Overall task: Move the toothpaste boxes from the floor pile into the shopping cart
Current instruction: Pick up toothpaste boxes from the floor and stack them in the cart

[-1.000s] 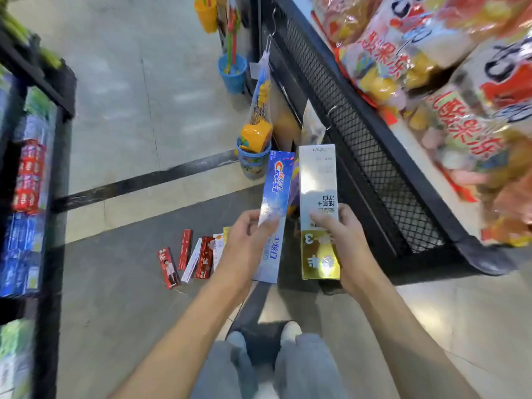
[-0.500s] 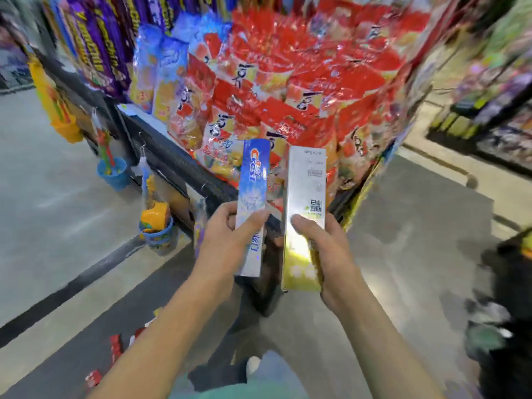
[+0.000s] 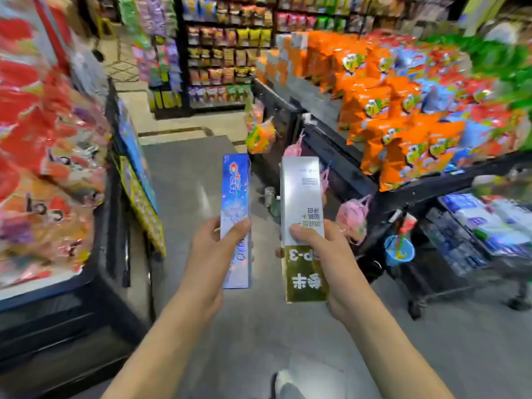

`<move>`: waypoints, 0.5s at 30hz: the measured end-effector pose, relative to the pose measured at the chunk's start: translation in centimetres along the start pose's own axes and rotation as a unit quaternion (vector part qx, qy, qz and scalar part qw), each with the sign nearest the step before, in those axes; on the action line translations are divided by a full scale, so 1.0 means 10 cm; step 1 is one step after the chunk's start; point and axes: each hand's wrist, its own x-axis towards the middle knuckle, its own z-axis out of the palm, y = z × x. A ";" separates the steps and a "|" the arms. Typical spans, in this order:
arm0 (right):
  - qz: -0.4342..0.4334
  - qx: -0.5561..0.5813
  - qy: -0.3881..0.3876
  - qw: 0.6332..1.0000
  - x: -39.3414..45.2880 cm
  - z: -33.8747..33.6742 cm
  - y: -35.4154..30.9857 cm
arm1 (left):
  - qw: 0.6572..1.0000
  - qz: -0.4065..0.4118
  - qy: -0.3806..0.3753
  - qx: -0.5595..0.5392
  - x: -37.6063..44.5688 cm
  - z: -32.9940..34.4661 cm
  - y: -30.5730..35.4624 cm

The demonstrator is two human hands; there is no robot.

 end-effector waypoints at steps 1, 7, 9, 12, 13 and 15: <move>-0.008 0.008 0.027 1.000 -0.04 -0.26 -0.06 | 0.999 -0.007 -0.033 0.005 -0.01 0.28 -0.03; -0.058 0.067 0.167 0.982 -0.16 -1.86 -0.38 | 0.983 -0.023 -0.180 0.039 -0.03 2.06 -0.45; -0.070 0.063 0.212 0.973 -0.18 -2.44 -0.47 | 0.974 -0.033 -0.220 0.044 -0.07 2.67 -0.63; -0.072 0.059 0.272 0.958 -0.22 -3.34 -0.61 | 0.958 -0.048 -0.273 0.067 -0.17 3.59 -0.93; -0.072 0.056 0.291 0.953 -0.24 -3.63 -0.67 | 0.953 -0.049 -0.289 0.077 -0.22 3.88 -1.03; -0.080 0.061 0.328 0.939 -0.27 -4.16 -0.77 | 0.941 -0.052 -0.318 0.099 -0.28 4.43 -1.21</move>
